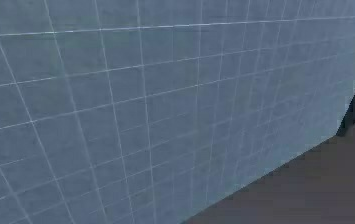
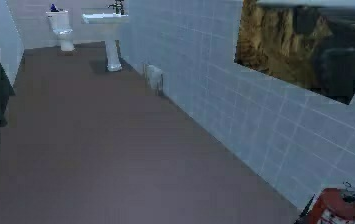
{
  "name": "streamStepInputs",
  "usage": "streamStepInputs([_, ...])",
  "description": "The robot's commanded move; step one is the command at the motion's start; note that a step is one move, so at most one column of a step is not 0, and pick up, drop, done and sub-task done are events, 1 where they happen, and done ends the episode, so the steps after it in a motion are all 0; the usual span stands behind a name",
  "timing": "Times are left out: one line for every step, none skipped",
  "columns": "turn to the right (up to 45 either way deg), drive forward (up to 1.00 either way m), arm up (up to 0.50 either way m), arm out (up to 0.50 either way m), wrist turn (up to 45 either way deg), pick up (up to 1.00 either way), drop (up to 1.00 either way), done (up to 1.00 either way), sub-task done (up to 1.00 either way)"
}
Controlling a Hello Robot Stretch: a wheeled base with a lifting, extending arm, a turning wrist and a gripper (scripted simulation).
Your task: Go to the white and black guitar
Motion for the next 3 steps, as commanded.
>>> streamStepInputs([45.0,0.00,0.00,0.00,0.0,0.00,0.00,0.00,0.00])
streamStepInputs([9.0,0.00,0.00,0.00,0.0,0.00,0.00,0.00,0.00])
streamStepInputs([0.0,1.00,0.00,0.00,0.0,0.00,0.00,0.00,0.00])
